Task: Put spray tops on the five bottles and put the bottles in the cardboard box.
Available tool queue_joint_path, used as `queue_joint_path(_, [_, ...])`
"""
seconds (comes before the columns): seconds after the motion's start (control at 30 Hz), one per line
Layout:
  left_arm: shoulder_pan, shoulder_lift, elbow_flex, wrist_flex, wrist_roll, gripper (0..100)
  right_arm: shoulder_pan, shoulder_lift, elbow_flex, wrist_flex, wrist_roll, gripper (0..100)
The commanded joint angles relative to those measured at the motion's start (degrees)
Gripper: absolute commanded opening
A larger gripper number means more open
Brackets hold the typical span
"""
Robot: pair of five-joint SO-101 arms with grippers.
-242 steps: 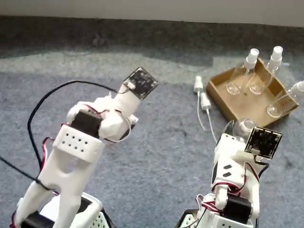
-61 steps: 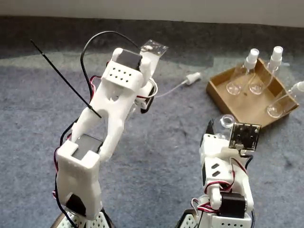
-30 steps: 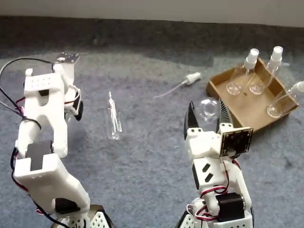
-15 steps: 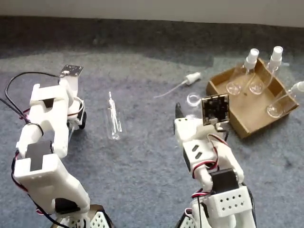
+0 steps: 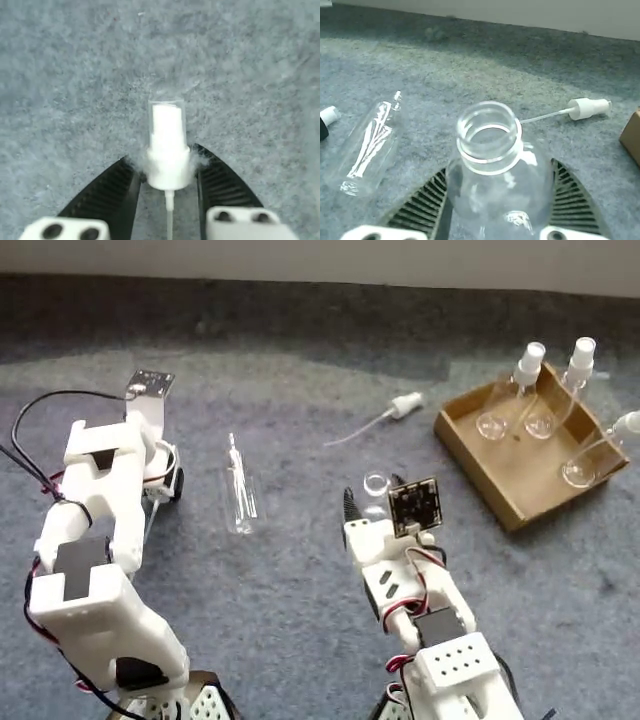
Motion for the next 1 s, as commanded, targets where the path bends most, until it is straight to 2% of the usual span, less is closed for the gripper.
queue_joint_path(0.0, [-0.48,-2.86,-1.89,-5.45,-0.09,13,-0.66,0.22,-0.04,-2.24,-0.26,21.3])
queue_joint_path(0.43, [0.13,-2.77,-1.63,-5.1,-0.18,13,-0.66,0.22,0.04,-2.24,-0.26,21.3])
queue_joint_path(0.8, [0.84,8.13,-7.52,-3.43,-0.09,13,-0.66,0.22,0.04,-2.24,-0.09,21.3])
queue_joint_path(0.87, [1.1,8.13,-9.1,-0.7,0.0,11,-0.66,0.22,0.13,-2.24,-0.09,21.3])
queue_joint_path(0.97, [1.19,8.13,-12.09,3.34,0.0,0,-0.66,0.22,0.13,-2.24,-0.09,21.3])
